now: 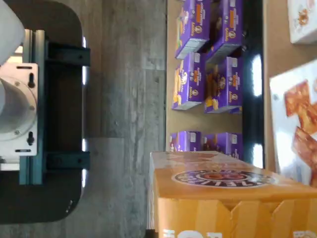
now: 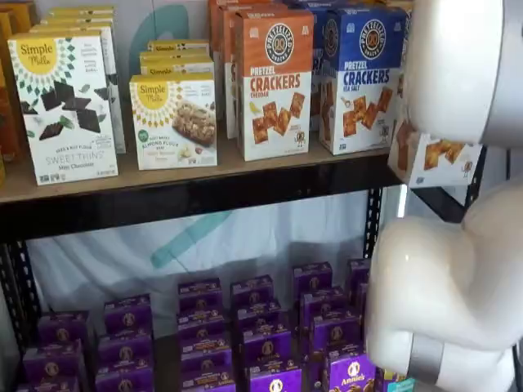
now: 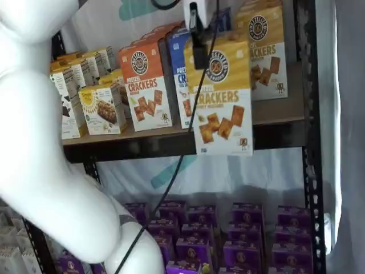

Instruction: Retrieve the yellow and white box located on the top shelf, the sixth one from the left

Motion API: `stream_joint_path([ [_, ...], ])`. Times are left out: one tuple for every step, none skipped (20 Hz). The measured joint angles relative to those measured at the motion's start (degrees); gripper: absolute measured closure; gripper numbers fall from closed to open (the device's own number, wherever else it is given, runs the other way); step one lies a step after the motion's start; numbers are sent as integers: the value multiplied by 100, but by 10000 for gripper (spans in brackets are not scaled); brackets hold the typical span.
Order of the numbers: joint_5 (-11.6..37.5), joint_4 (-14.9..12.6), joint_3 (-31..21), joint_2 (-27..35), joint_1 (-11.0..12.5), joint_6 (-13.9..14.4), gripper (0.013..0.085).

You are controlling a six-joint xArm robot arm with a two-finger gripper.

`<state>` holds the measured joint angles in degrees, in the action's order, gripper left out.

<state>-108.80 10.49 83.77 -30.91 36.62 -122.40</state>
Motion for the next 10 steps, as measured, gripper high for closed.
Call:
stream_joint_path([
  [-11,-34,-74,-70,-88,72,330],
  [-23,-81,-187,-172,-215,183,330],
  [-31,-105,-257,-236,-300,256,330],
  [-41,-136,-345,-313,-408,353,330],
  [-50,-157,-398,-362,-479,419,330],
  [-66,-172,-451,-408,-554,489,330],
  [-83,-179,-519,-469,-647,580,330],
  [-99,-178,-556,-503,-703,639,330],
  [-111,-164,-594,-536,-749,695,330],
  [-120,-128,-622,-561,-771,735,330],
])
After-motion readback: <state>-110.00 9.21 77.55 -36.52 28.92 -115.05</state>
